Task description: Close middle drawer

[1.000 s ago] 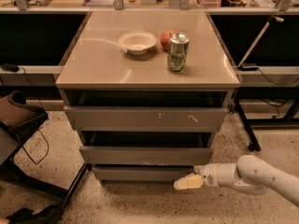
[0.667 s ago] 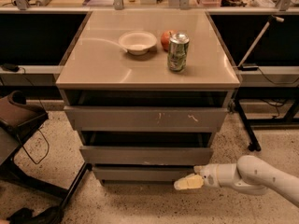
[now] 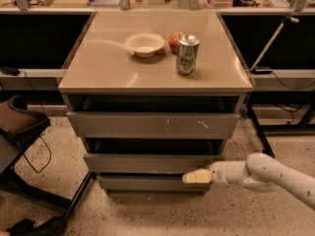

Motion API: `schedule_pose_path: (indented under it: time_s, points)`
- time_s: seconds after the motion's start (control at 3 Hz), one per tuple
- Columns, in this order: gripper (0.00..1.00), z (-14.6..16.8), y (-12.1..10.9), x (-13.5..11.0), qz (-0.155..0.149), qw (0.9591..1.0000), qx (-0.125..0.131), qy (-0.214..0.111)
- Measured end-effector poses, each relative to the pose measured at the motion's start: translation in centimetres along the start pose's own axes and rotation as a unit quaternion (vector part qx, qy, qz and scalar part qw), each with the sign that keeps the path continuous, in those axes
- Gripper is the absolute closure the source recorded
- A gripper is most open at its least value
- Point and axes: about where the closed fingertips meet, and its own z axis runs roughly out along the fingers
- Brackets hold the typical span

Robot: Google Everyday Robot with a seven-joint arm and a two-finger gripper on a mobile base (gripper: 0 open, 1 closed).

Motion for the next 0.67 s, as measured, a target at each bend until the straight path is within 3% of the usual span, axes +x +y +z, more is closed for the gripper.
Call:
schedule_pose_path:
  time_s: [0.67]
  points:
    - [0.00, -0.3, -2.2, -3.9, 0.017, 0.9990, 0.021, -0.036]
